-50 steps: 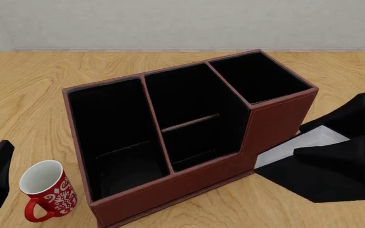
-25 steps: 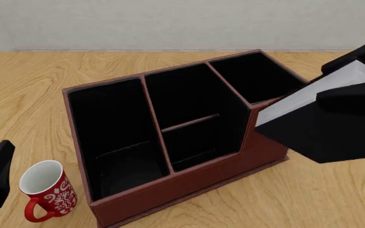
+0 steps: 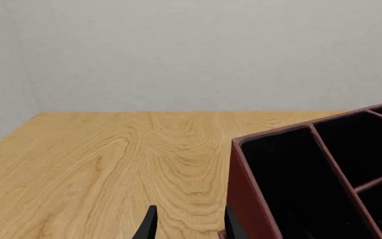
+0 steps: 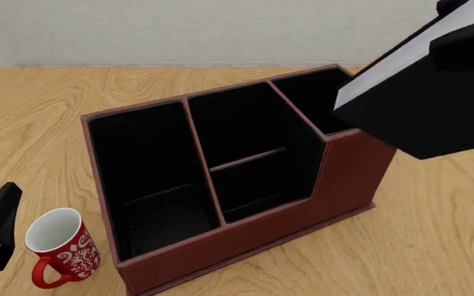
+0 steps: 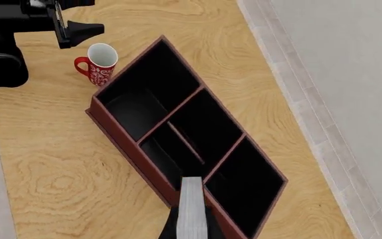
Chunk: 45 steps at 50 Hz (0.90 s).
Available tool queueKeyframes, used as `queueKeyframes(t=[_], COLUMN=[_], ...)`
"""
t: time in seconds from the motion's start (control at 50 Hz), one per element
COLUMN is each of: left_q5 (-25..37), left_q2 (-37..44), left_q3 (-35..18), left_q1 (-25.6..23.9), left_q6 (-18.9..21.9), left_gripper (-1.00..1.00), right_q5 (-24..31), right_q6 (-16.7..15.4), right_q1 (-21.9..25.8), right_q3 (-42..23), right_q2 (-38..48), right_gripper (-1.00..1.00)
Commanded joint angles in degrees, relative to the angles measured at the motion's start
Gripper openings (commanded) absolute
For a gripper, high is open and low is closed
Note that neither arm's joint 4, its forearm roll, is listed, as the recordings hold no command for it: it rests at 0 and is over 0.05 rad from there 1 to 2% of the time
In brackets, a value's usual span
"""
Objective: Pick up the book and place it in the right compartment of the caddy.
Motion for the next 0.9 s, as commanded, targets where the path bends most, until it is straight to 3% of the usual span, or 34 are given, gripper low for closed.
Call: queueKeyframes(t=[0.02,0.36,0.68,0.9], left_q5=[0.49,0.3,0.97,0.71], left_q2=[-0.74,-0.37,-0.93,-0.86], left_q3=[0.03,-0.03,-0.31,-0.13], left_q1=[-0.28,-0.29,-0.29,-0.29], left_q6=[0.0,0.0,0.0,-0.01], left_gripper=[1.0,1.0,1.0,1.0], right_q5=[0.26,0.27,0.27,0.27], right_q6=[-1.69,-5.37,-5.08,-5.21], right_q1=[-0.79,-3.97,-4.58,-8.21], right_q3=[-5.05,-10.45,-14.05,-16.63], right_q2=[4.01,11.69,16.7,19.03], right_gripper=[-1.0,-1.0,-1.0,-1.0])
